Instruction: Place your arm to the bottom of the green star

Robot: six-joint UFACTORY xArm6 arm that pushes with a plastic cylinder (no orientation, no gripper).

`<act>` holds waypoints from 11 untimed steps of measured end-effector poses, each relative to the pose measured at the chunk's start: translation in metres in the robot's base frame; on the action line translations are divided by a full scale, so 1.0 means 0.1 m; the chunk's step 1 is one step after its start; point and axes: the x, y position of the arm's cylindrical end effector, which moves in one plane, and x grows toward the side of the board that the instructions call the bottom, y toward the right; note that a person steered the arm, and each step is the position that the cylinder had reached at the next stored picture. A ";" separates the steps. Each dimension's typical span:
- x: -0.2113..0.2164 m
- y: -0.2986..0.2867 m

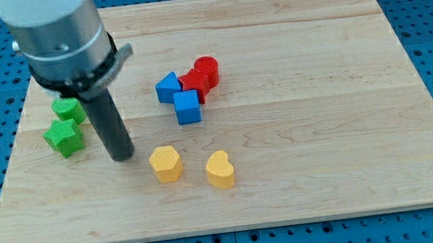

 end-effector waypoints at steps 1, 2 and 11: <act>0.14 0.44; -0.03 0.39; 0.27 -0.92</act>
